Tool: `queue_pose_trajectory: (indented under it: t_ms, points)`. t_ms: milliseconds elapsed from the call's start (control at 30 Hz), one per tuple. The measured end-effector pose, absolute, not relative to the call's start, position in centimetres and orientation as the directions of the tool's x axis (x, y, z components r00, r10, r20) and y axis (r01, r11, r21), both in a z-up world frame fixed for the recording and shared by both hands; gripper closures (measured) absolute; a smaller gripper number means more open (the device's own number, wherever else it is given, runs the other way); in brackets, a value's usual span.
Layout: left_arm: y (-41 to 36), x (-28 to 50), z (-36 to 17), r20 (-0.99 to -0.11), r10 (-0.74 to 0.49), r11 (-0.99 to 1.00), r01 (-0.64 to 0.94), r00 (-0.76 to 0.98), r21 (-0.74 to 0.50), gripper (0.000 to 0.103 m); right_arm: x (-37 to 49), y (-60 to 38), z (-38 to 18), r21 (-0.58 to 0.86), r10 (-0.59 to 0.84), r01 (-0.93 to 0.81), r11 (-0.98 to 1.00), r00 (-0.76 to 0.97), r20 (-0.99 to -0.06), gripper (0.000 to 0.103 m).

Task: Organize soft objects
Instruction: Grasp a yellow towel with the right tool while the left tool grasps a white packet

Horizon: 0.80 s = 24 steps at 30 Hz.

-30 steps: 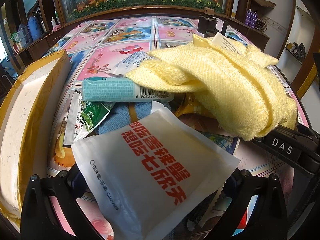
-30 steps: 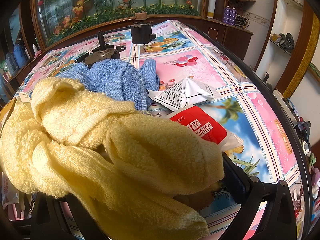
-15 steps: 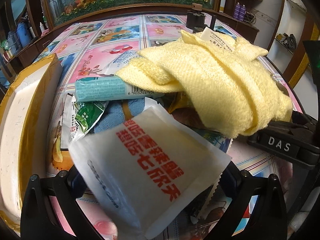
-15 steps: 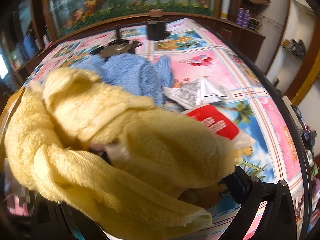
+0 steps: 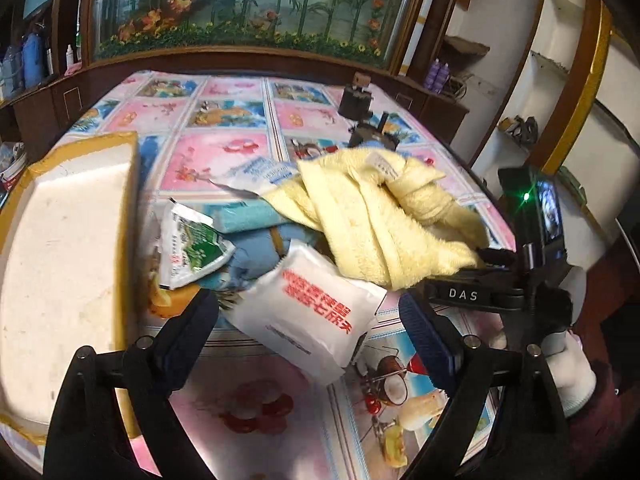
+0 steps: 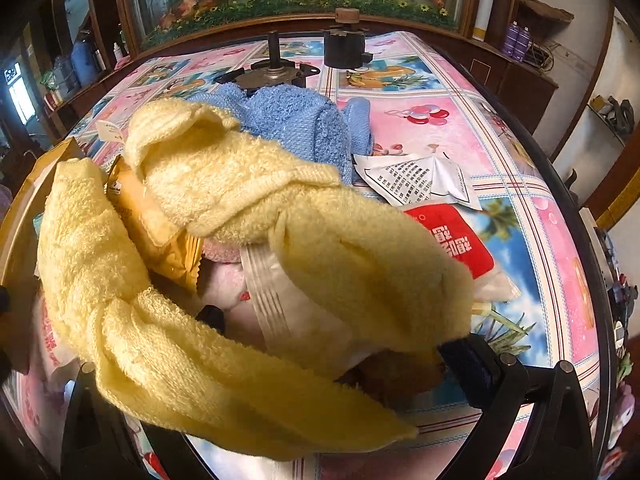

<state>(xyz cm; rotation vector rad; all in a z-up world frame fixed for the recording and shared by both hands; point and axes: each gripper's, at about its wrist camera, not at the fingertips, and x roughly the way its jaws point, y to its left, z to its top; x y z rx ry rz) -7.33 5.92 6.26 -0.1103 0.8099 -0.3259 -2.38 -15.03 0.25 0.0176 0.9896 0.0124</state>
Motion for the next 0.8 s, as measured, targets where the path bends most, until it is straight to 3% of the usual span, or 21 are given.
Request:
queue_pose_trajectory:
  t_ms: [233, 400, 800]
  points:
    - [10.8, -8.2, 8.1, -0.656, -0.273, 0.962, 0.187, 0.704, -0.199, 0.011, -5.8, -17.9, 2.8, 0.113, 0.012, 0.095, 0.989, 0.709, -0.705, 0.000]
    - [7.9, -8.0, 6.7, -0.670, -0.316, 0.946, 0.274, 0.672, -0.172, 0.011, -6.3, -19.2, 3.3, 0.155, -0.007, 0.152, 0.976, 0.735, -0.678, 0.000]
    - [2.3, -5.7, 2.6, -0.771, -0.335, 0.906, 0.408, 0.542, -0.107, 0.011, -9.1, -21.8, 7.7, 0.241, 0.093, 0.071, 0.968, 0.790, -0.606, 0.000]
